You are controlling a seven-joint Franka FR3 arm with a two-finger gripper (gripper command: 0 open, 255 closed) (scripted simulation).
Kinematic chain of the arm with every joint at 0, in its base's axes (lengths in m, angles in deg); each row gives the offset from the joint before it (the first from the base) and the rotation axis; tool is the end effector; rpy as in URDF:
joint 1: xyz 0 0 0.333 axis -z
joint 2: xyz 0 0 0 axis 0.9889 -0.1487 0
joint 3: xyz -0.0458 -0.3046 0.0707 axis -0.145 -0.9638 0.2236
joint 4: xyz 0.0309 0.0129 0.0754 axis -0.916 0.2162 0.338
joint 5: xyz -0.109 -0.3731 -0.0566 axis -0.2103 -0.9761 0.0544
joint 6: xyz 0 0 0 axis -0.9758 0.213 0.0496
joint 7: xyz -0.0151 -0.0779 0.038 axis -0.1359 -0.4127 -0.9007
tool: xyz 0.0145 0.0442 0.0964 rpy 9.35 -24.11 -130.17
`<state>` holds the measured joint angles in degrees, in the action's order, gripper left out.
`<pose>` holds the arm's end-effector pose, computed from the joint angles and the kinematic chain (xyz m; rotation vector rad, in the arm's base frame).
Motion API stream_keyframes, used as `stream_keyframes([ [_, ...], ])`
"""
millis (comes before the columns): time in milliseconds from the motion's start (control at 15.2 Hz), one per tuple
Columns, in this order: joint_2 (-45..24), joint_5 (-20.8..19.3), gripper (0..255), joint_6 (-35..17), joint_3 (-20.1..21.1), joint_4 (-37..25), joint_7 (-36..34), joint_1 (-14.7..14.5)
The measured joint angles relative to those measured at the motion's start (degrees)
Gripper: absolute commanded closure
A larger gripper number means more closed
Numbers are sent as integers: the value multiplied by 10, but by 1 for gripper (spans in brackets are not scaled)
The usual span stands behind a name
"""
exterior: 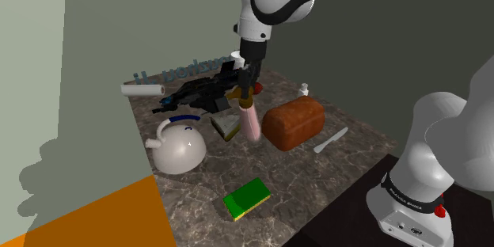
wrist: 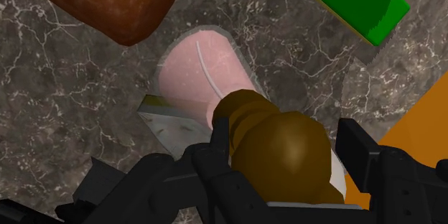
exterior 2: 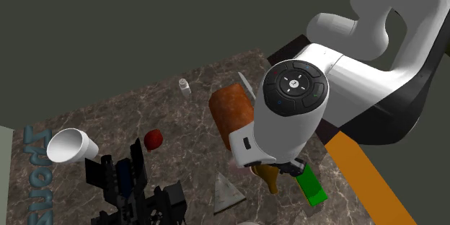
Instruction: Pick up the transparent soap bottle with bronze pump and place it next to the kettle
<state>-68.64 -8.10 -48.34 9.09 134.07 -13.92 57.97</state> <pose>0.4948 0.1142 0.4622 -2.9235 -0.5456 -0.0118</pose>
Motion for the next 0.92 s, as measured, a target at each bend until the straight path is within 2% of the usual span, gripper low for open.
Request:
stream_keyframes([
  [132,0,0,255,0,0,0,0,0],
  [198,0,0,0,0,0,0,0,0],
  [594,0,0,0,0,0,0,0,0],
  [924,15,-7,0,62,-3,-48,-5,4],
])
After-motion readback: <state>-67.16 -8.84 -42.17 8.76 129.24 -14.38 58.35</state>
